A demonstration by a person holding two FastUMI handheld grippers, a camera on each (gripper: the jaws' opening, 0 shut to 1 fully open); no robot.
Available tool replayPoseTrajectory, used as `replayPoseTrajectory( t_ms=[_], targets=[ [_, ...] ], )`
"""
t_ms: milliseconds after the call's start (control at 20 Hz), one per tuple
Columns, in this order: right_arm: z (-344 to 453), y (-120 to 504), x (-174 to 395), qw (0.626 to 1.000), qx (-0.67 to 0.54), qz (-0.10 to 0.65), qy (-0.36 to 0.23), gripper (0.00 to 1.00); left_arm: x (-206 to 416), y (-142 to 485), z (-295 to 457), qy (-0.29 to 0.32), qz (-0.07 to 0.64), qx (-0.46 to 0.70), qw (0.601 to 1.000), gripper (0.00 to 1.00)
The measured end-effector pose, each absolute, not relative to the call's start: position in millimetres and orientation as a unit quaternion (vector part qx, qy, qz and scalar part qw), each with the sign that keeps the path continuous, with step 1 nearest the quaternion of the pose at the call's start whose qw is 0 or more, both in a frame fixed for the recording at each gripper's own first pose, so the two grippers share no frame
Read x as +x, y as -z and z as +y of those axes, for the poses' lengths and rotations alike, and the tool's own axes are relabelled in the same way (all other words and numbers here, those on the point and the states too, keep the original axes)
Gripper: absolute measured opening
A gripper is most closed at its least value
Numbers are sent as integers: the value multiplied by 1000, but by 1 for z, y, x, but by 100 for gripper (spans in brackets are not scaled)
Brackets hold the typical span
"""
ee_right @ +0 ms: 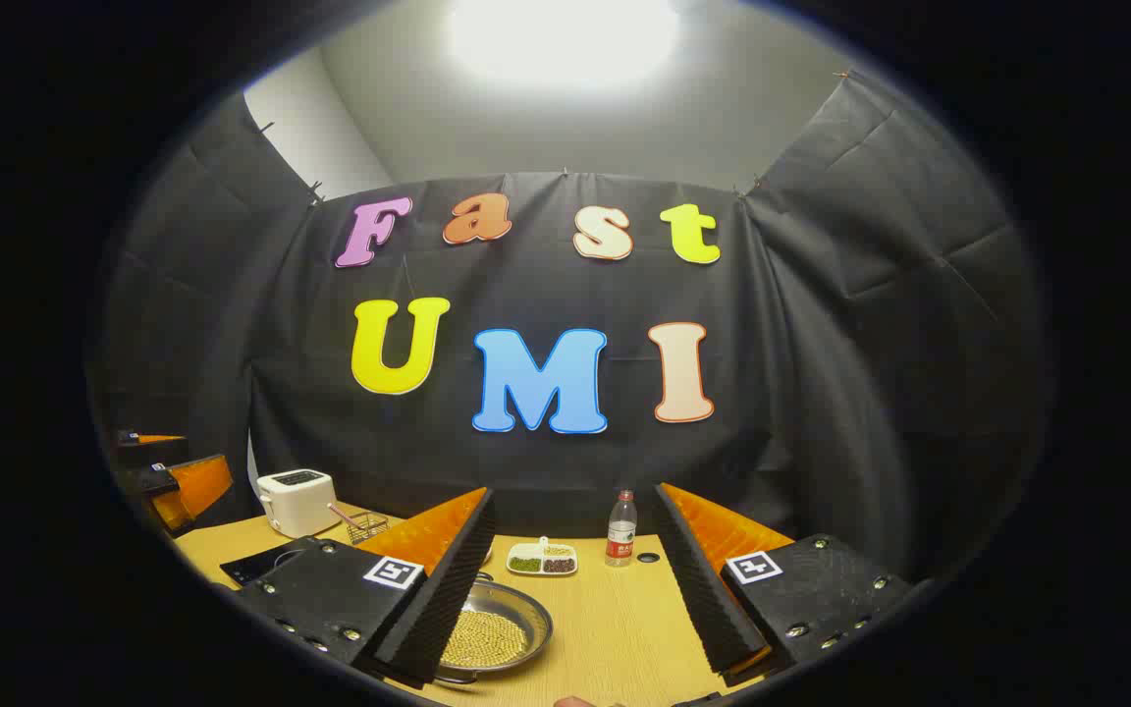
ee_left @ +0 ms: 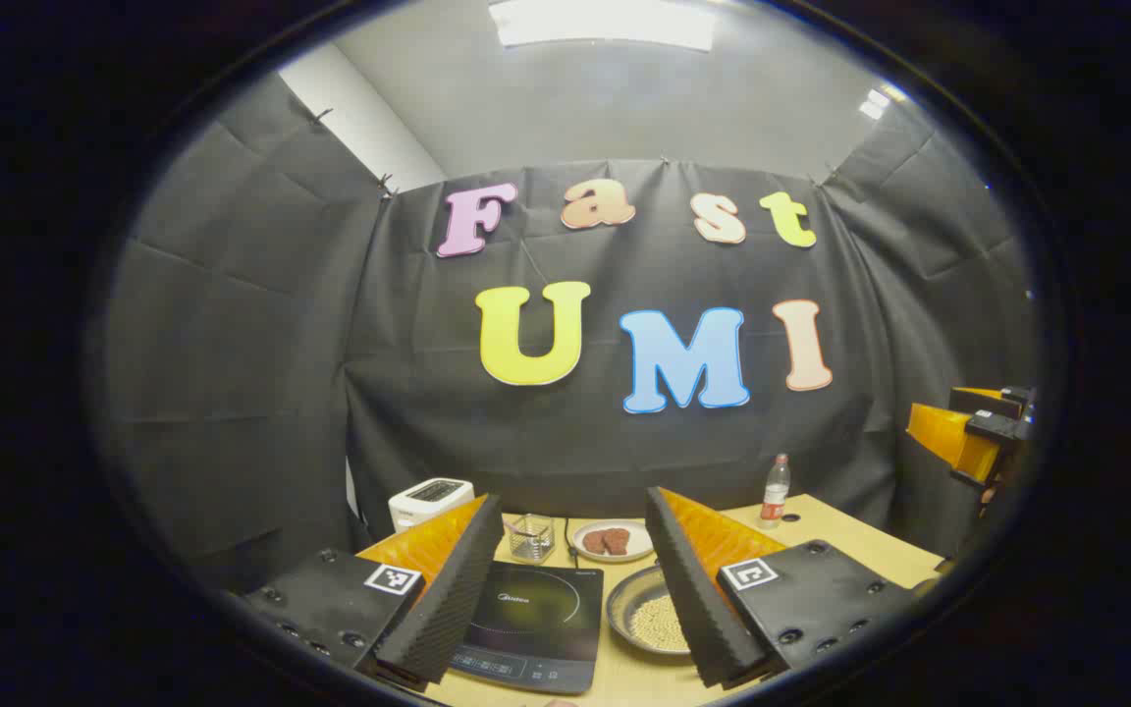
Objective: First push the handle of the pot to place it horizontally, then grasp the pot with both hands and set it on the induction cooktop.
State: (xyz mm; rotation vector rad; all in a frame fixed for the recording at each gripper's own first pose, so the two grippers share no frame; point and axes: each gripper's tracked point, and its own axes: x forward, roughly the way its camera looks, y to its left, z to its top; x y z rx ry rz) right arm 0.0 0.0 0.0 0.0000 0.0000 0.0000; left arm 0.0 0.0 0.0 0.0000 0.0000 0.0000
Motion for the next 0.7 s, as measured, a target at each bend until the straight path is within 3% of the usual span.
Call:
replayPoseTrajectory(
  t_ms=[250,300,400,500,550,600,650,700],
  targets=[
    [-9,1,0,1000,-11,4,-3,96,0,0,-6,1,1,-2,1000,99],
    [-12,1,1,1000,-14,4,-2,97,0,-1,-6,0,1,0,1000,95],
    [-13,4,0,1000,-16,7,-4,95,0,-3,-8,-1,-1,2,1000,99],
    [-18,7,1,1000,-18,12,-1,81,2,-6,-10,-2,-4,5,1000,95],
    [-23,8,4,1000,-21,13,3,67,3,-7,-11,-5,-5,8,1000,95],
    [-23,7,4,1000,-21,13,0,65,3,-8,-11,-9,-6,10,1000,95],
    [-18,10,6,1000,-20,15,-10,57,2,-8,-13,-13,-7,11,1000,96],
    [-19,10,2,1000,-22,18,-10,57,1,-9,-14,-18,-7,10,1000,95]
  ],
)
